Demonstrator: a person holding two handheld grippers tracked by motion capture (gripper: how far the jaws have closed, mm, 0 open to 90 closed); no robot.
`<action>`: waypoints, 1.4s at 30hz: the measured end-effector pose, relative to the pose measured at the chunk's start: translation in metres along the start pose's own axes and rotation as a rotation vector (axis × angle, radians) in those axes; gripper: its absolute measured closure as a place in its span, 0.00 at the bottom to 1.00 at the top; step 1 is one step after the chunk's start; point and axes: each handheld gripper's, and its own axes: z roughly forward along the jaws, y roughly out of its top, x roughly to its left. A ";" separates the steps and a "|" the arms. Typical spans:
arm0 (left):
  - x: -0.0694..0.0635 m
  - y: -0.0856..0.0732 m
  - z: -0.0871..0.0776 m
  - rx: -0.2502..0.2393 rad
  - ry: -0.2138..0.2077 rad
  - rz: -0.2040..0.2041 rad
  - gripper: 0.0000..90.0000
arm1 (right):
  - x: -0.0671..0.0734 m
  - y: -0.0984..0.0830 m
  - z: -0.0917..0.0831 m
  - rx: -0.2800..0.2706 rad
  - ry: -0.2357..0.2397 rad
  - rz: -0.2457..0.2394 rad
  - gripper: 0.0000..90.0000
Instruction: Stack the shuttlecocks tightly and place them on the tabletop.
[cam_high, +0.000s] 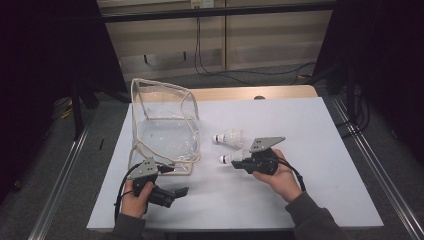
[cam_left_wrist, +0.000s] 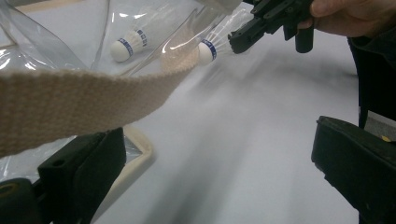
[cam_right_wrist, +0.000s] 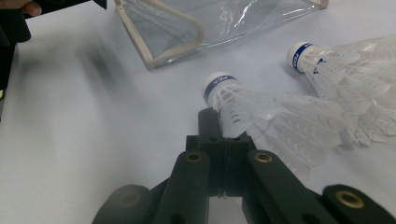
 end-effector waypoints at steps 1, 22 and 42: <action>0.000 0.000 0.000 0.000 0.000 0.000 0.04 | -0.001 0.000 -0.001 -0.001 -0.002 0.002 1.00; 0.000 0.000 -0.001 -0.003 0.001 0.000 0.04 | -0.009 0.000 -0.015 -0.008 -0.020 -0.007 1.00; 0.000 0.000 -0.001 -0.002 0.001 0.001 0.04 | -0.021 -0.002 -0.030 -0.035 -0.061 0.017 1.00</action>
